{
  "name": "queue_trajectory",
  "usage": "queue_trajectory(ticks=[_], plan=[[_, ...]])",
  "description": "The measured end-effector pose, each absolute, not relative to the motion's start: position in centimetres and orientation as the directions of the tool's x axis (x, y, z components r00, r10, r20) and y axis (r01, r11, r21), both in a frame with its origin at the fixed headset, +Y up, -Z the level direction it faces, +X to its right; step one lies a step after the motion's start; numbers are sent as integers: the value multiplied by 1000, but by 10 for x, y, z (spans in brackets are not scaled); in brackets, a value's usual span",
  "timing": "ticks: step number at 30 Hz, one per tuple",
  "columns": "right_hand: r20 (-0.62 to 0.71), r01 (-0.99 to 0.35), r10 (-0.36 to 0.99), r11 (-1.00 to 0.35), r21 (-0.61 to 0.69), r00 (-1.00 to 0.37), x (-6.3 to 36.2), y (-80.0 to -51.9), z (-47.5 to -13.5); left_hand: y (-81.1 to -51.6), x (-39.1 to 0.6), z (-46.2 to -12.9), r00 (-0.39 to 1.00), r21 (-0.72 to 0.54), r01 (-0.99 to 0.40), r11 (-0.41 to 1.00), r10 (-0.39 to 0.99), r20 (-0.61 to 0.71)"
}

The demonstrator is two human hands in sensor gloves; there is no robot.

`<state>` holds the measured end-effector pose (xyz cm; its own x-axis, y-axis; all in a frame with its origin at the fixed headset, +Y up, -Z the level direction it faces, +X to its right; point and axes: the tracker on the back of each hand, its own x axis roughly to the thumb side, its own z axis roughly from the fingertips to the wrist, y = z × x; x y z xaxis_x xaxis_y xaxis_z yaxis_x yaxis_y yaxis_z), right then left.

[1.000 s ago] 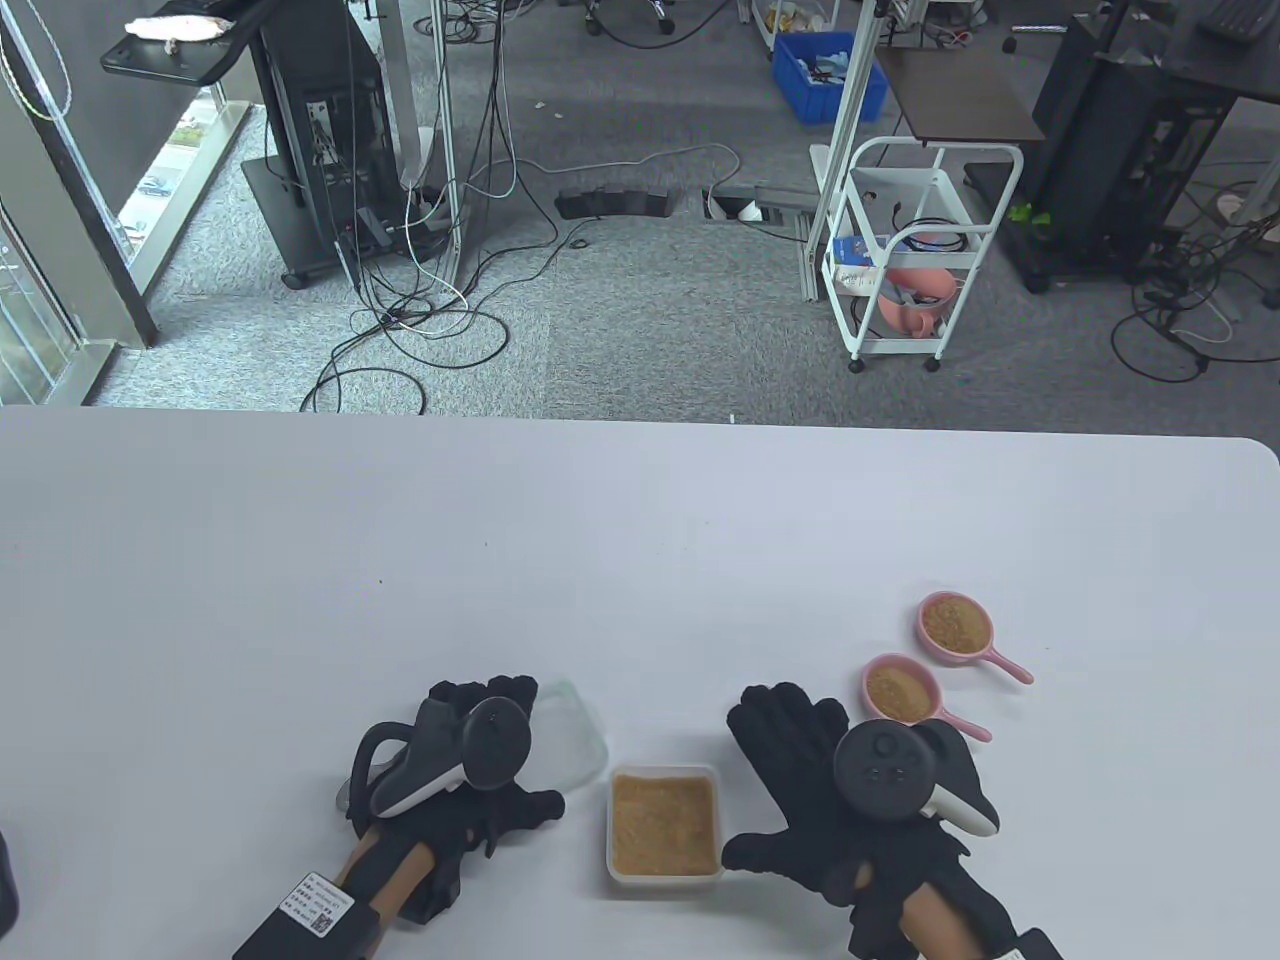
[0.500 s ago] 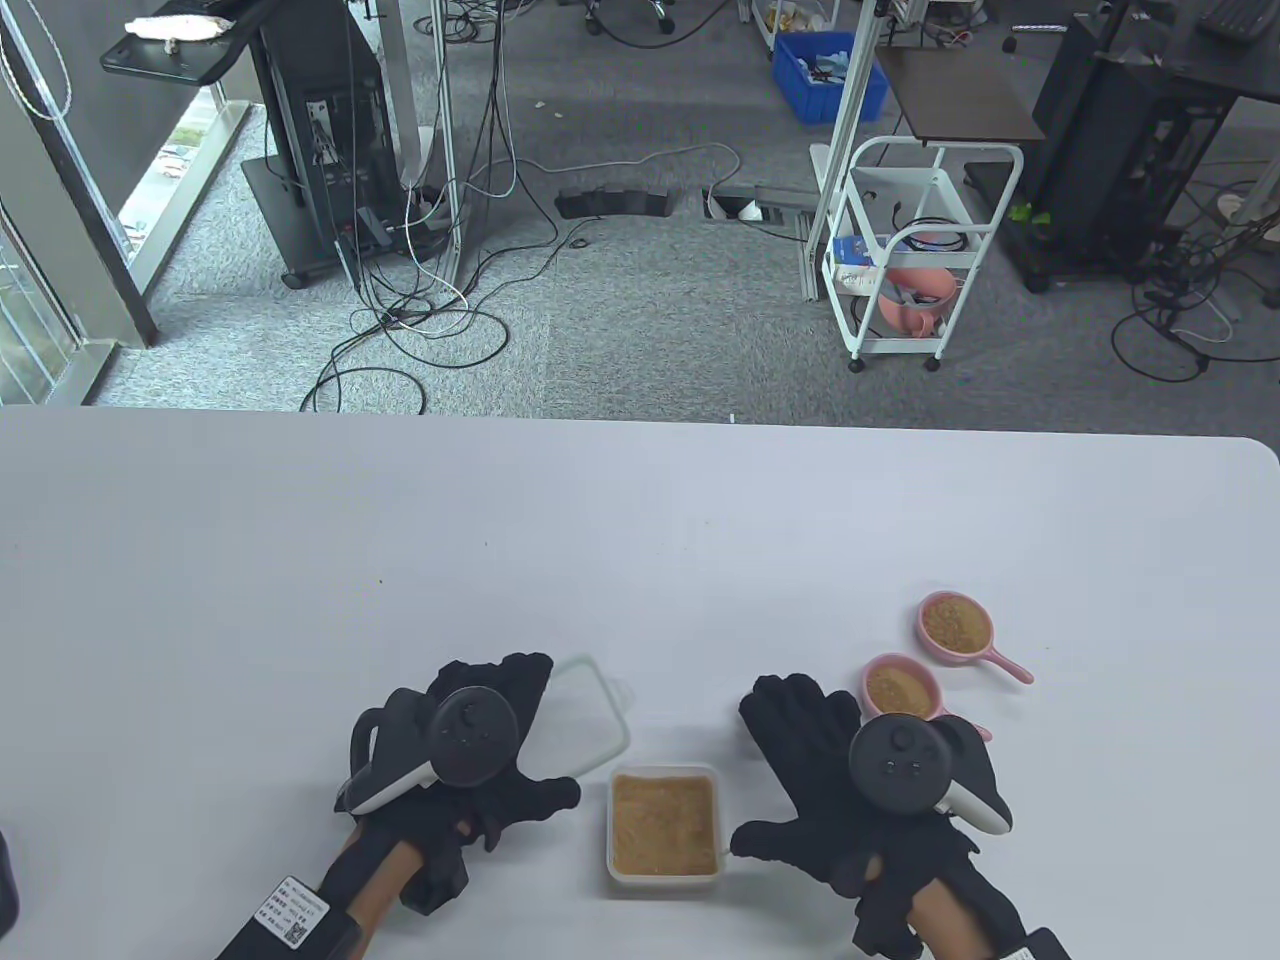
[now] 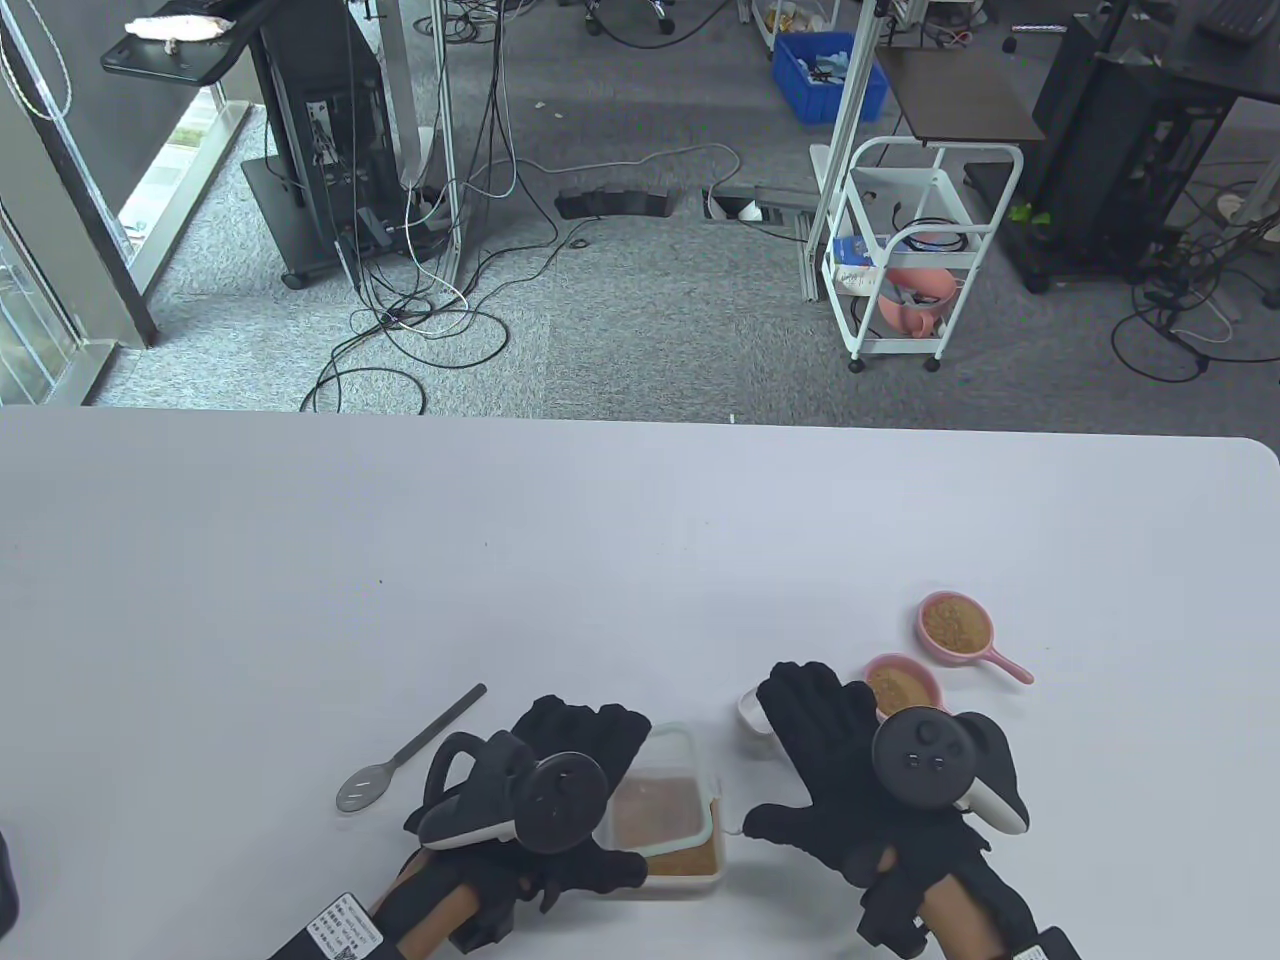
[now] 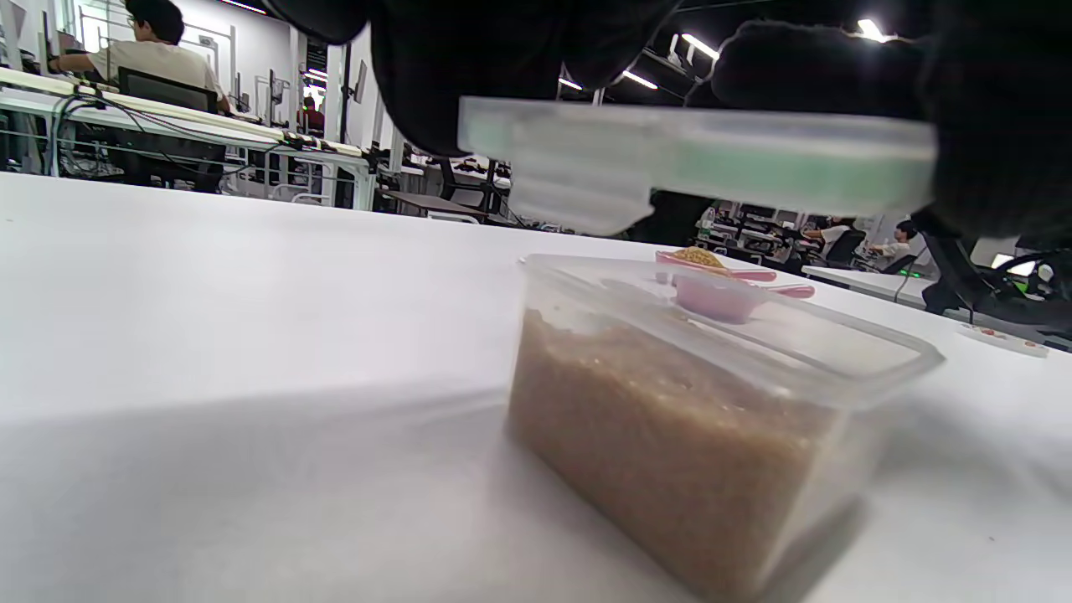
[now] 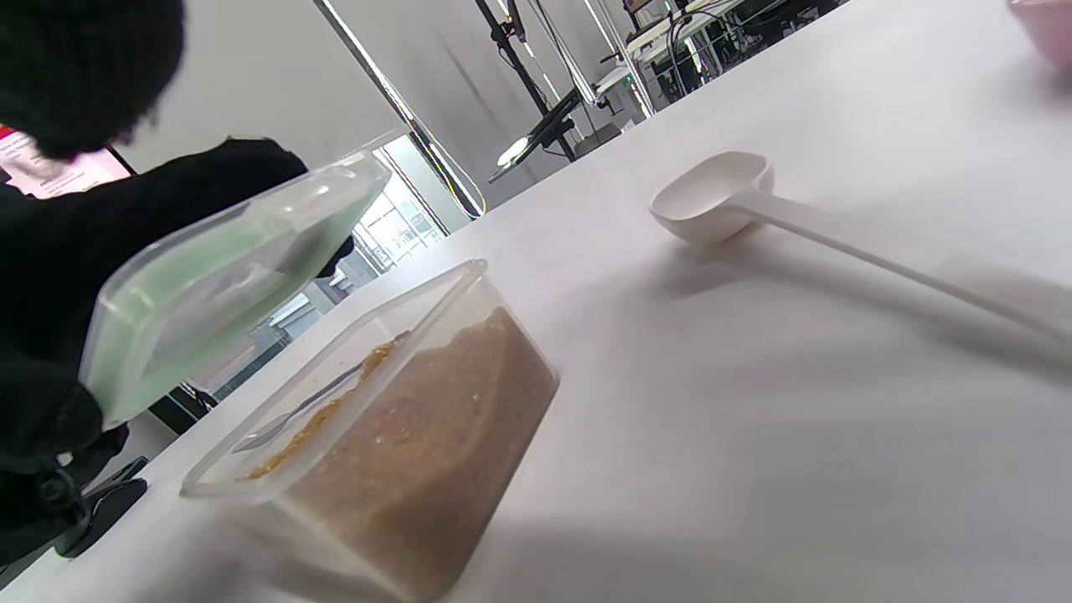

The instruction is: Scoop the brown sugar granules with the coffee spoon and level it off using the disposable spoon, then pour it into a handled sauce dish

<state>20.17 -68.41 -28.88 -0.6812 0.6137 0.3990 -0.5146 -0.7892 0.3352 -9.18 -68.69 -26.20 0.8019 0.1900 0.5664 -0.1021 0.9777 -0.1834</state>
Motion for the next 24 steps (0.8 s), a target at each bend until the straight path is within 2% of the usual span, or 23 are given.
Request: queue_trajectory(ticks=[5,10,24], plan=[[402,-514,613,-790,335,-680,202,-685,-289,-688,-77,-264,772,-208,-87,974,199,604],[403,-512,612,-790,337,-680,201,-685,-289,-688,-64,-265,755,-184,-2,983,122,644],[400,-511,612,-790,339,-682,203,-685,-289,-697,-64,-269,760,-200,67,978,80,645]])
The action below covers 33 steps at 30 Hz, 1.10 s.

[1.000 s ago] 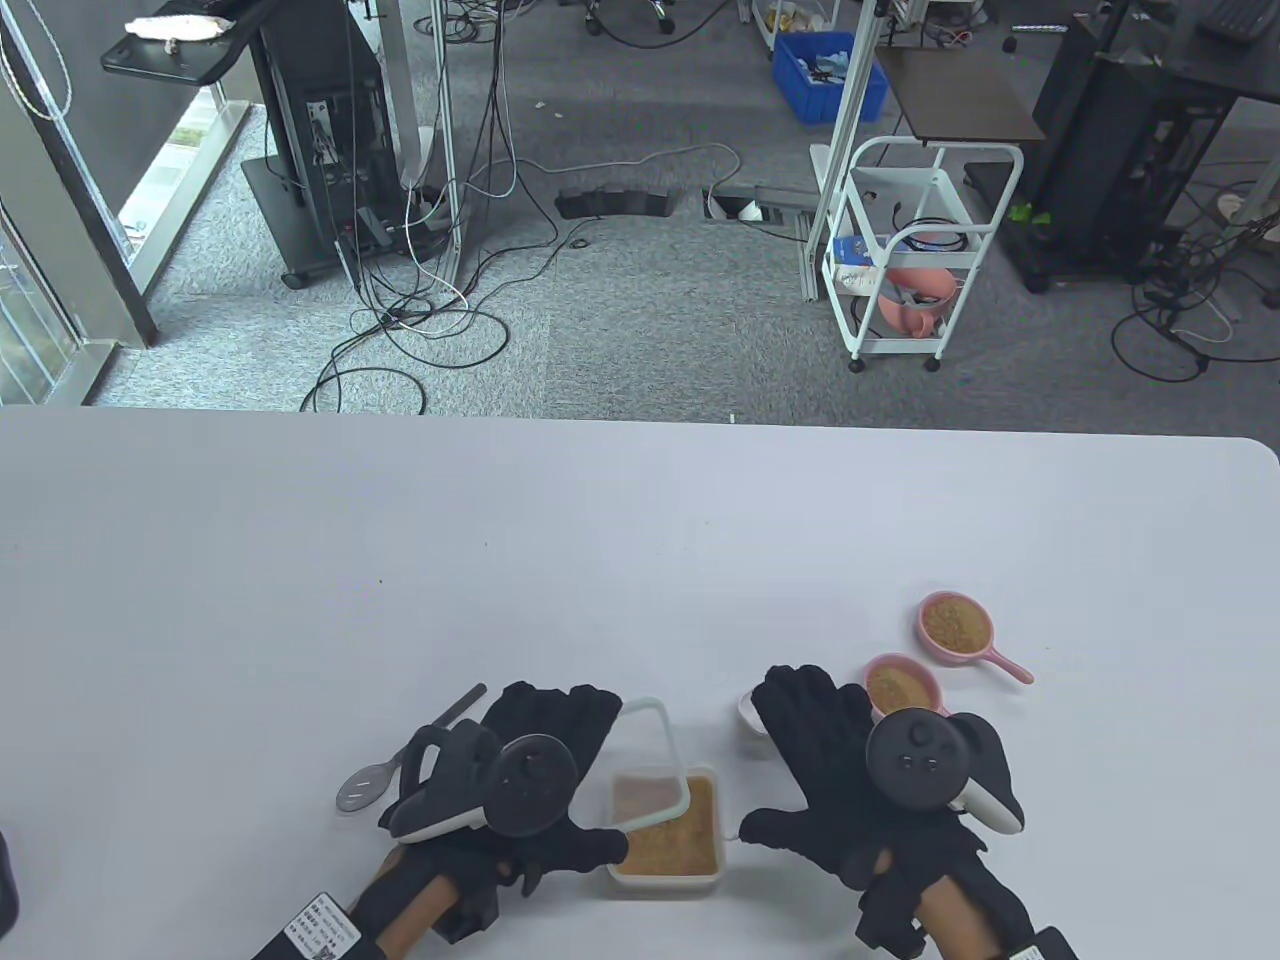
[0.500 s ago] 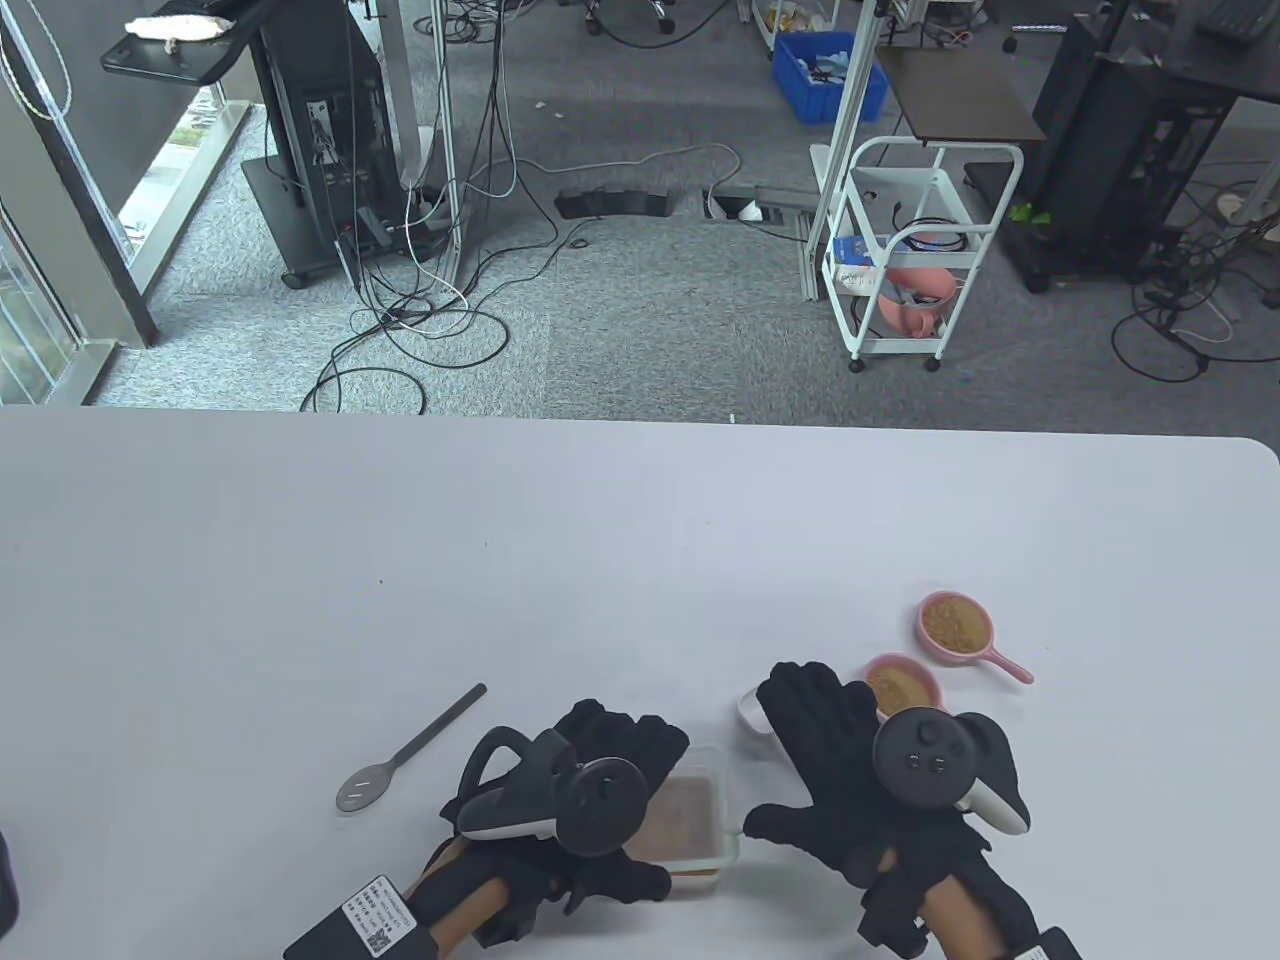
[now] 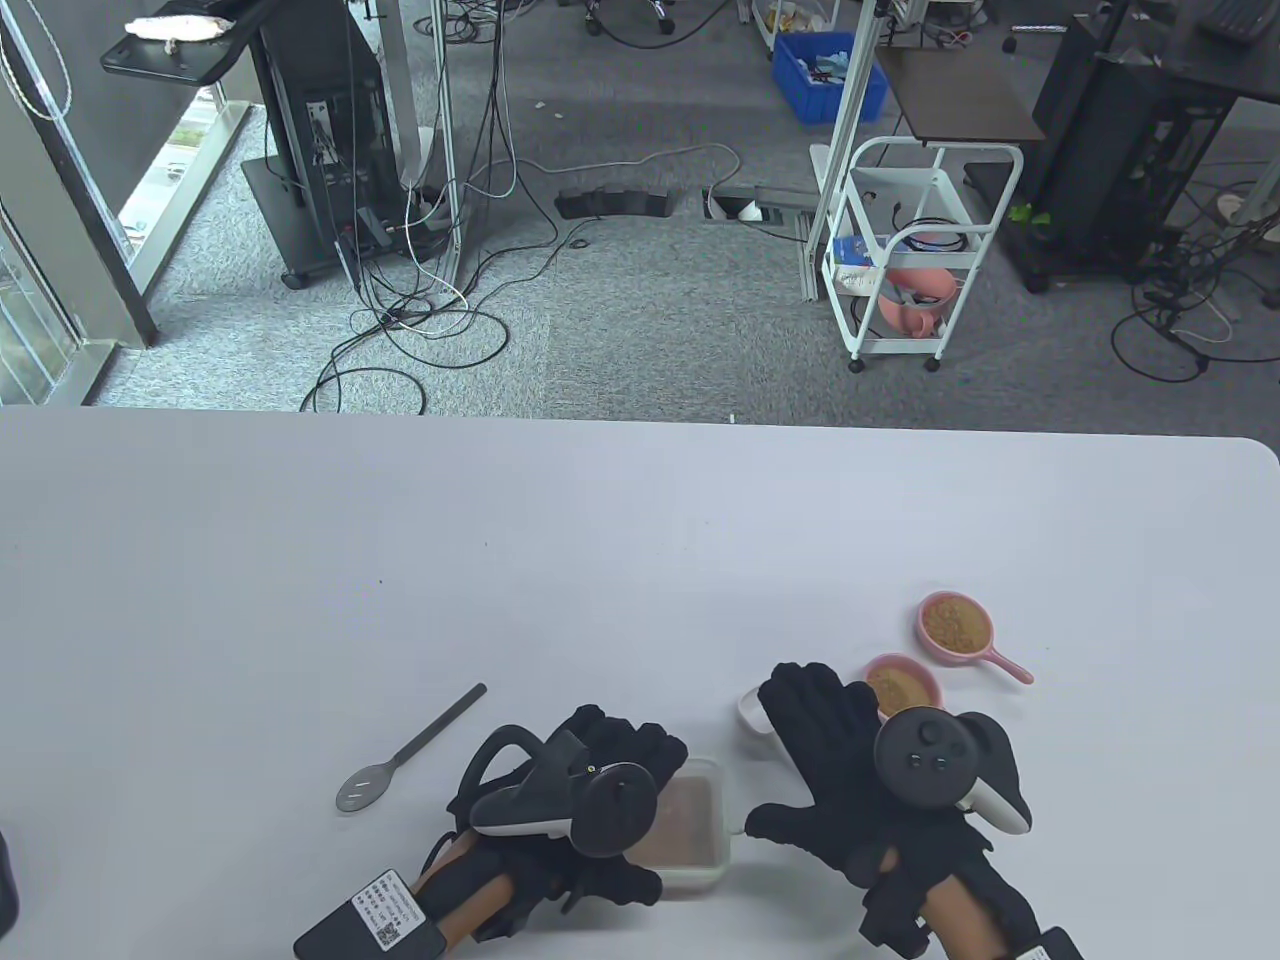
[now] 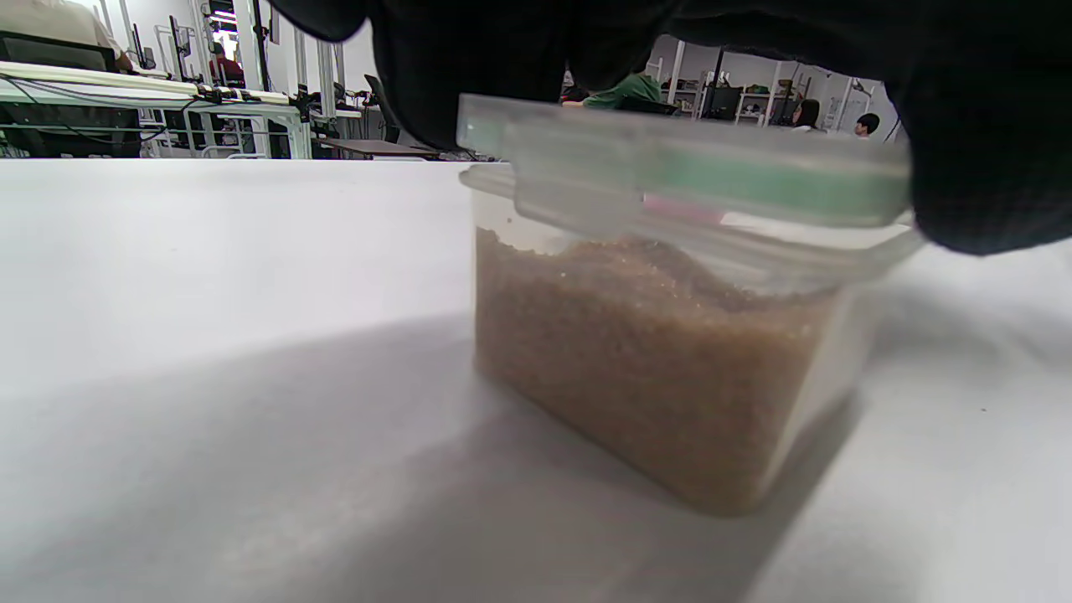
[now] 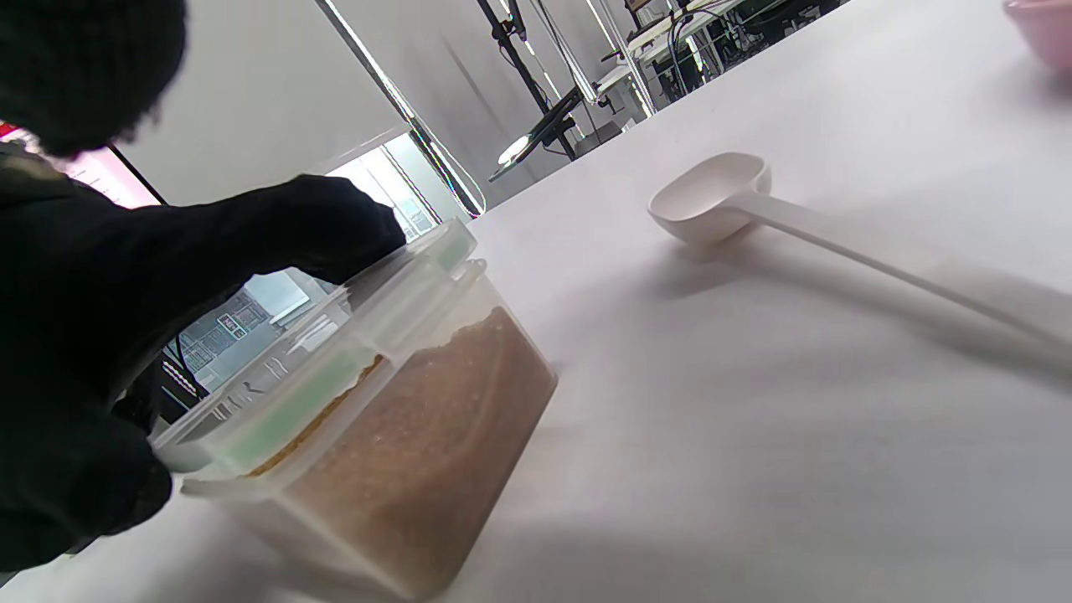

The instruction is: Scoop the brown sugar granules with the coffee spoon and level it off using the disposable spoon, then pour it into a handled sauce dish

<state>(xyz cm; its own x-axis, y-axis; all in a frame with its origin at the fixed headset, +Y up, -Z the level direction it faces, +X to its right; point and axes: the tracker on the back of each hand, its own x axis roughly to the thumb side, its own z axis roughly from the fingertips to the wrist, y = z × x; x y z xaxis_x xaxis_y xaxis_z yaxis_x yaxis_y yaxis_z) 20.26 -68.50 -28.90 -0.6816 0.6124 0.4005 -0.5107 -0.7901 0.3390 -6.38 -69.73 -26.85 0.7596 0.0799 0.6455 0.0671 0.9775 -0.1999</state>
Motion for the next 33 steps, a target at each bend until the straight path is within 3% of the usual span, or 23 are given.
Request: queue_trajectory(ticks=[33], plan=[[396,-498,609,-792,353,-687,201,-687,-289,-697,-67,-263,781,-213,80,974,71,620]])
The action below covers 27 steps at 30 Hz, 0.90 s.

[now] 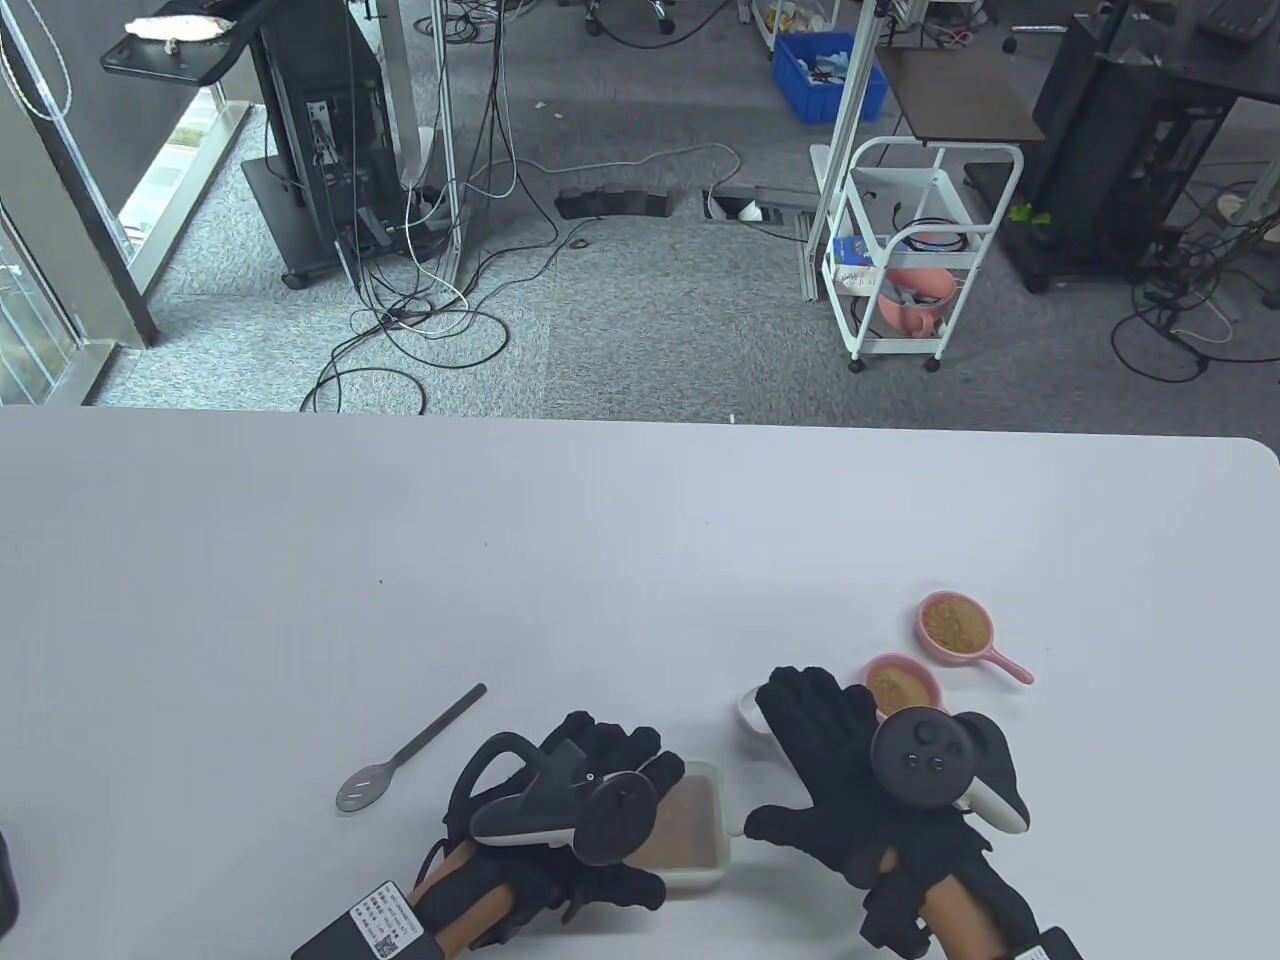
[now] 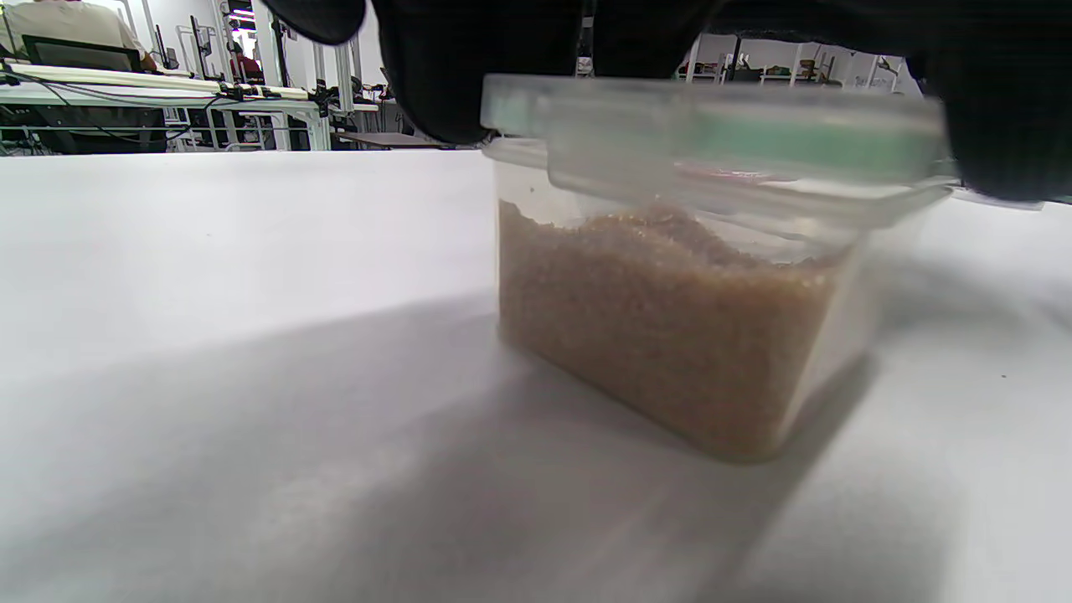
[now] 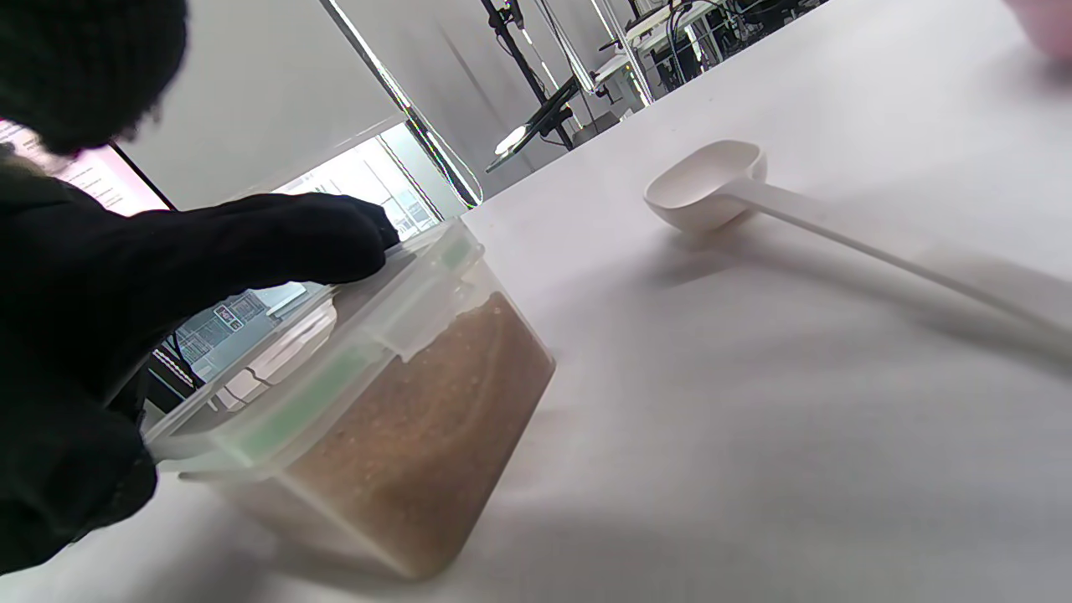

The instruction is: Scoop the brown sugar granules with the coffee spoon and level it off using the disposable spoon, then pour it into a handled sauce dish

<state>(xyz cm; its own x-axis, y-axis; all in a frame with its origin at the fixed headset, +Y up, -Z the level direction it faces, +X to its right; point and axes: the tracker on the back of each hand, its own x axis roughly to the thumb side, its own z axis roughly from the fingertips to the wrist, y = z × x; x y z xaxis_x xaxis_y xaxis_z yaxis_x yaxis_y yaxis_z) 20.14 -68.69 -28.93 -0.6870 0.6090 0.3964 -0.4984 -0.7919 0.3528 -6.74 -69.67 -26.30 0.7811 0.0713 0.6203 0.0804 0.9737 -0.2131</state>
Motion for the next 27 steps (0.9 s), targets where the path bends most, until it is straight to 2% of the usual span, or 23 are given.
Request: queue_trajectory(ticks=[8,18,24,27], plan=[[391,-489,607,-793,364,-692,200,-688,-289,-703,-78,-264,788,-273,1,962,167,593],[383,-480,604,-793,374,-699,200,-689,-289,-693,-106,-262,809,-307,-81,948,242,535],[345,-522,646,-758,390,-681,202,-689,-289,-686,-139,-263,817,-345,-246,906,385,429],[331,-540,681,-725,428,-653,201,-690,-289,-691,-150,-264,773,-412,-366,835,519,366]])
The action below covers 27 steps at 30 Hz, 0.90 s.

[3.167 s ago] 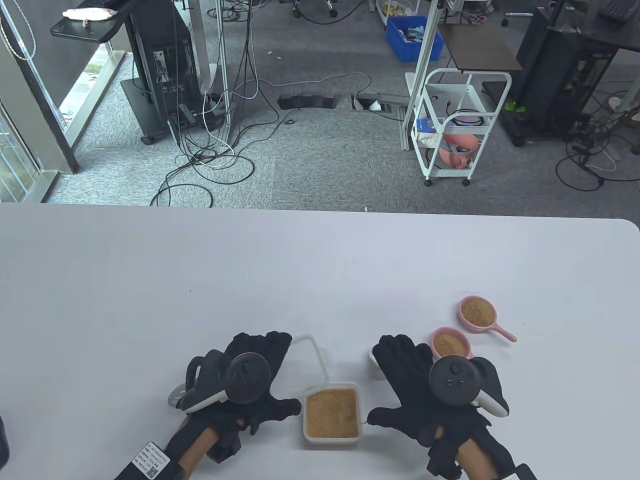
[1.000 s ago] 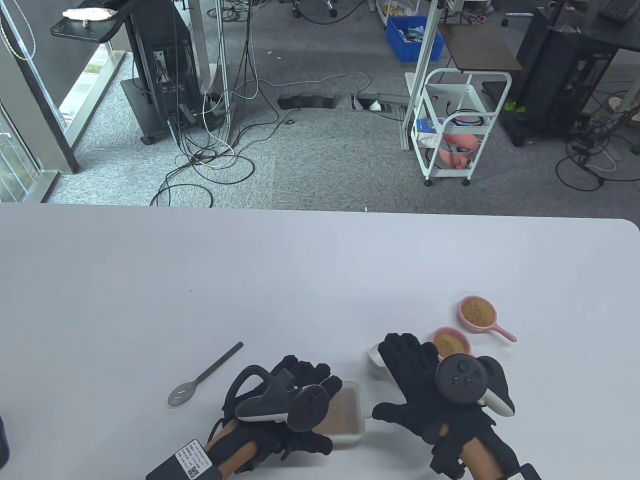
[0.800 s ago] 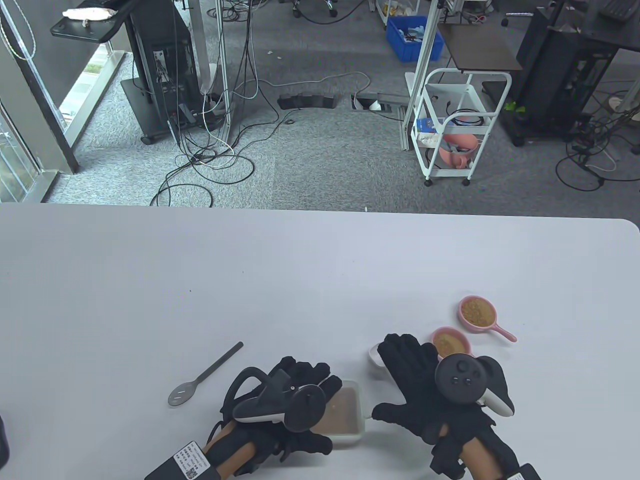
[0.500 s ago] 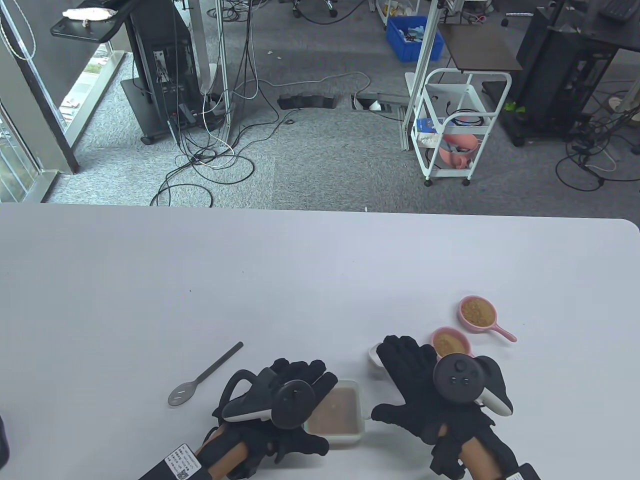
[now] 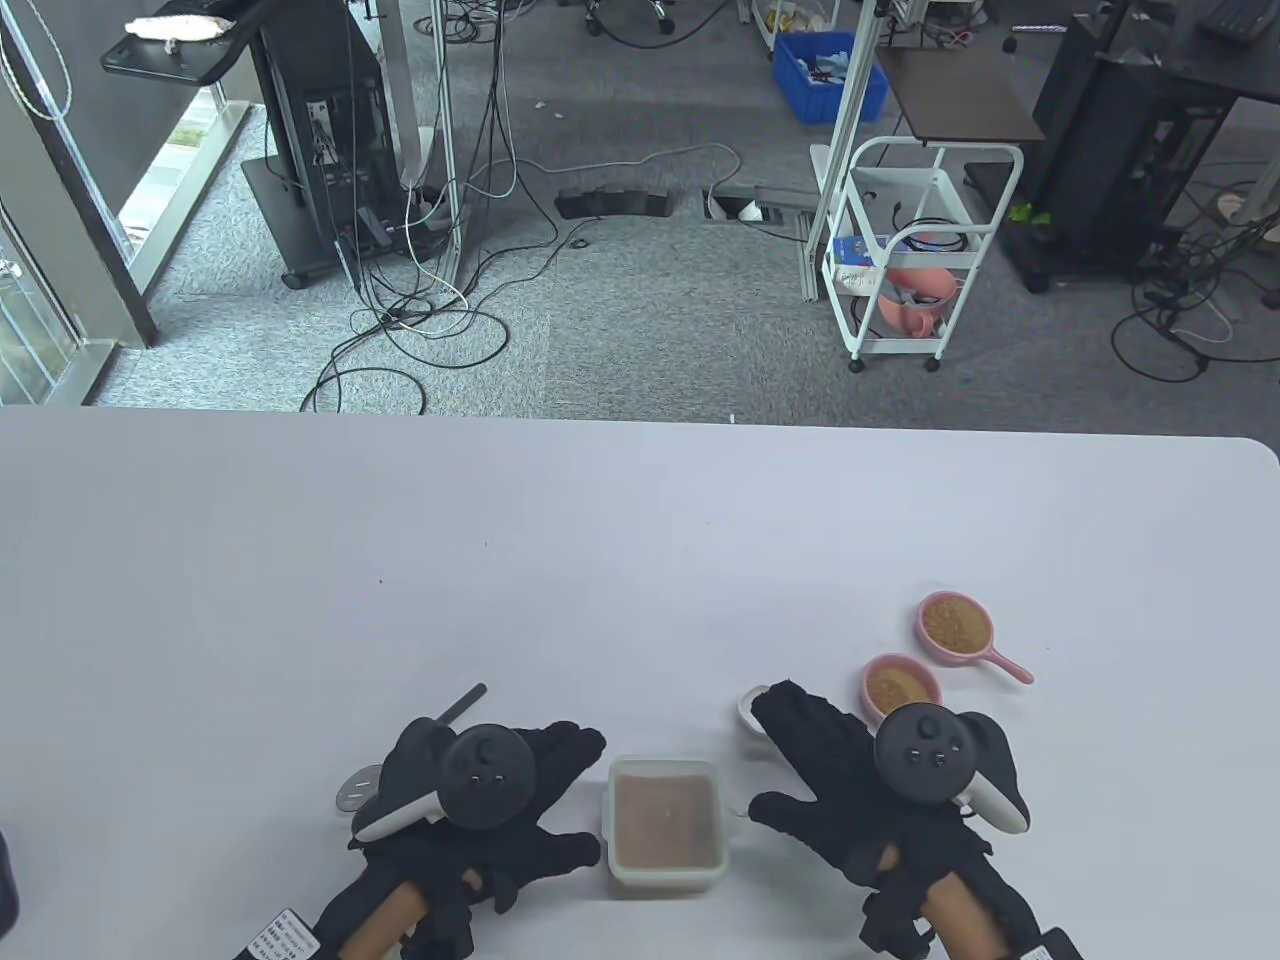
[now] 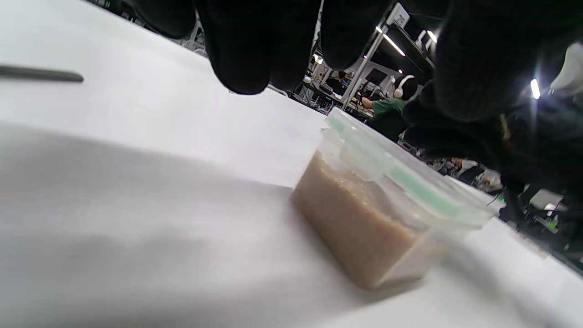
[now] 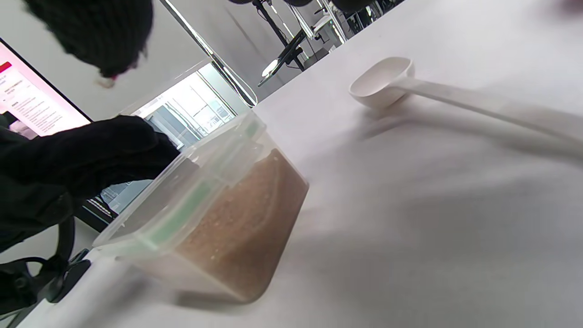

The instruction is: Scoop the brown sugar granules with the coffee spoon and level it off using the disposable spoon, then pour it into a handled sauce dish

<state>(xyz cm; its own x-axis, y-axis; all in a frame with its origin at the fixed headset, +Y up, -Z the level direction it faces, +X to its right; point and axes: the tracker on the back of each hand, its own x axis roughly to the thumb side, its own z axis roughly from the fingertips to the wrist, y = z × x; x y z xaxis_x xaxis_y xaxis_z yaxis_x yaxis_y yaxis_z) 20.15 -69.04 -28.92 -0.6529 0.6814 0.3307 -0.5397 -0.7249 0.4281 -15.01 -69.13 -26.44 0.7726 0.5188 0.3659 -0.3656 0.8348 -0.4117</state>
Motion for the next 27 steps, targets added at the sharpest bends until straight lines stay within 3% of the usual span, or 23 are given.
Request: queue_trajectory(ticks=[6,13,27], plan=[[312,-521,723,-672,526,-617,191,-698,-288,-707,-149,-263,693,-498,-457,737,646,320],[315,-463,703,-677,573,-637,180,-706,-287,-722,-132,-260,701,-482,-493,724,659,273],[343,-414,658,-715,563,-671,172,-710,-285,-725,-131,-260,701,-468,-535,704,679,220]])
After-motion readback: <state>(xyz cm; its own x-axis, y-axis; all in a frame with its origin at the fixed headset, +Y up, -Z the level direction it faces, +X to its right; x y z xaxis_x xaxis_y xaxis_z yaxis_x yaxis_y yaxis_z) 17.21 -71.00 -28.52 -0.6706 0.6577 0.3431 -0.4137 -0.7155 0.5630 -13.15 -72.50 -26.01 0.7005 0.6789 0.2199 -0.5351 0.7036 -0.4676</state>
